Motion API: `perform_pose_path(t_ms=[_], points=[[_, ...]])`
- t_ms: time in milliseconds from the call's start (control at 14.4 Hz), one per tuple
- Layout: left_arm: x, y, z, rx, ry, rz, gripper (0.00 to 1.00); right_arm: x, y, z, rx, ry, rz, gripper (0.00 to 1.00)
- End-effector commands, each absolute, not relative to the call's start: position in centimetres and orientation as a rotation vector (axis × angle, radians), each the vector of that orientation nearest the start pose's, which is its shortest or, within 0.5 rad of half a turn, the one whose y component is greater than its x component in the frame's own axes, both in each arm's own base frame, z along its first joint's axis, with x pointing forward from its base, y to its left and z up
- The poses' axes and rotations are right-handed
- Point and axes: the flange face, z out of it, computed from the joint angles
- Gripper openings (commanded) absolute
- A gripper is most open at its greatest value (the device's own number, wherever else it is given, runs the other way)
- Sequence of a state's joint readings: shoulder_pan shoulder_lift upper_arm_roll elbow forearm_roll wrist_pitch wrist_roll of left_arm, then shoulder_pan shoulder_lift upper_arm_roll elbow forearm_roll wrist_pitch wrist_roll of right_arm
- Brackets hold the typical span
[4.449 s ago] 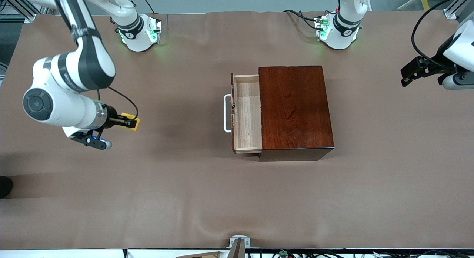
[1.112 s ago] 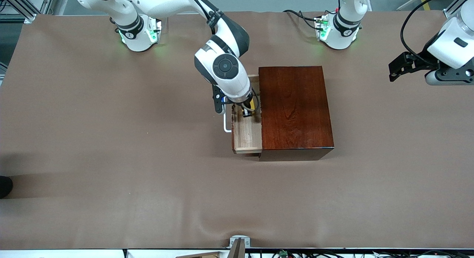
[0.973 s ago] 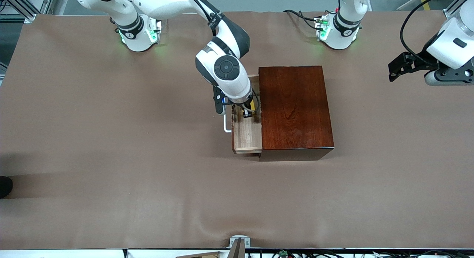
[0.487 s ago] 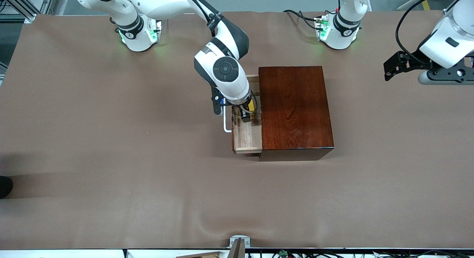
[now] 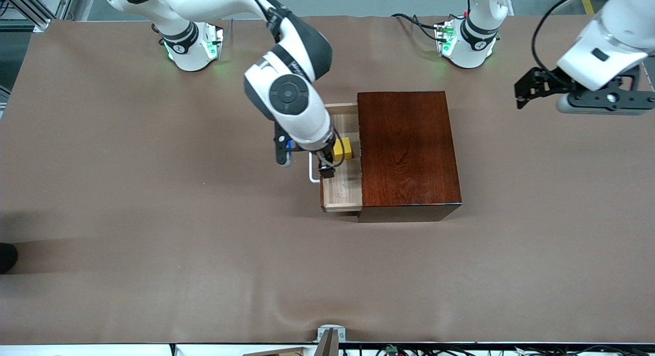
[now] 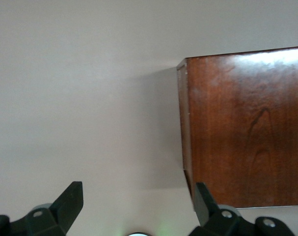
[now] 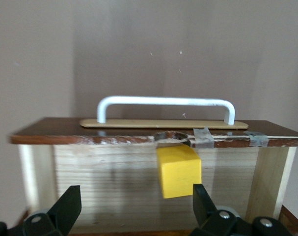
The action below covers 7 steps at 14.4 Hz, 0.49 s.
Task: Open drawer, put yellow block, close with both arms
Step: 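Raise the right gripper away while the left gripper moves to the drawer front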
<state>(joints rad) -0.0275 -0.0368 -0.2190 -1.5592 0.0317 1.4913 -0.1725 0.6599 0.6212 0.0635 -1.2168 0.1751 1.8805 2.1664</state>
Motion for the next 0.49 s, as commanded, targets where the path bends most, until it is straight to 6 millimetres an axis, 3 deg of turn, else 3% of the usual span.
perform_pose_path(t_ms=[0,417], points=[[51.6,-17.0,64.1,-3.114,0.013,0.047,1.0,56.7,45.9,46.4,-2.247,2.045,0.269,1.0],[51.7,-28.2,59.7,-3.116,-0.286,0.128,1.0,59.7,37.1,51.9,-2.443,1.839,0.273,1.0]])
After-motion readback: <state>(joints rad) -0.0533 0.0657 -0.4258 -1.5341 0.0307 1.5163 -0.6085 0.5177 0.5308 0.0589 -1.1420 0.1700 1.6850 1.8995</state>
